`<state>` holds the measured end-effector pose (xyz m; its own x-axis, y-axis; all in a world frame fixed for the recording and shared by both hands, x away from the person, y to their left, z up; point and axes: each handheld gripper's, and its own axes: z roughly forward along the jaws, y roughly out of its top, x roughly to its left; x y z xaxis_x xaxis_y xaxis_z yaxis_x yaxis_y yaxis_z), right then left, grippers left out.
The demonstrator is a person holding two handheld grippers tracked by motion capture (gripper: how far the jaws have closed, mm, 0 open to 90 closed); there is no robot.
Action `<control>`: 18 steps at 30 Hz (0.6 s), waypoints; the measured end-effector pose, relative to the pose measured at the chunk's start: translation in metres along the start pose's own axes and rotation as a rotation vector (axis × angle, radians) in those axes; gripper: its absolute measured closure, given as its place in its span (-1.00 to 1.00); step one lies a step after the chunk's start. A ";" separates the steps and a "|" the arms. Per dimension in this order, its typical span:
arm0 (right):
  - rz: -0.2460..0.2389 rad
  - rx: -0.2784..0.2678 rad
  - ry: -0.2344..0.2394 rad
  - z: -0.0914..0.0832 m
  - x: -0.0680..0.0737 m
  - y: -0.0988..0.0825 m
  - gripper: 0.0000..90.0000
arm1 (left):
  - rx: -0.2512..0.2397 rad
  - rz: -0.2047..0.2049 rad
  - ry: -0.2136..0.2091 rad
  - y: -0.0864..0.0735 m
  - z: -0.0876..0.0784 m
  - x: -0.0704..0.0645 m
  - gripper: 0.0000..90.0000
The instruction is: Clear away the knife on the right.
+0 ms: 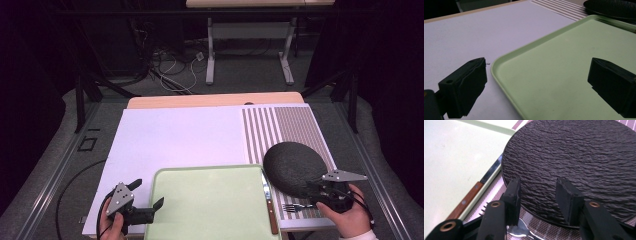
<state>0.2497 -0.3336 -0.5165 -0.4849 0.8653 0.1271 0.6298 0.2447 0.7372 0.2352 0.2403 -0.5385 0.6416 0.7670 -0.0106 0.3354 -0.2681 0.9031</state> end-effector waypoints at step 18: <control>-0.100 0.013 -0.018 -0.011 -0.011 -0.002 0.15 | 0.004 -0.002 0.003 0.000 0.000 -0.001 -0.94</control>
<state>0.2474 -0.3487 -0.5127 -0.5345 0.8442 0.0412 0.5868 0.3356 0.7369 0.2344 0.2395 -0.5386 0.6386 0.7695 -0.0113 0.3397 -0.2686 0.9014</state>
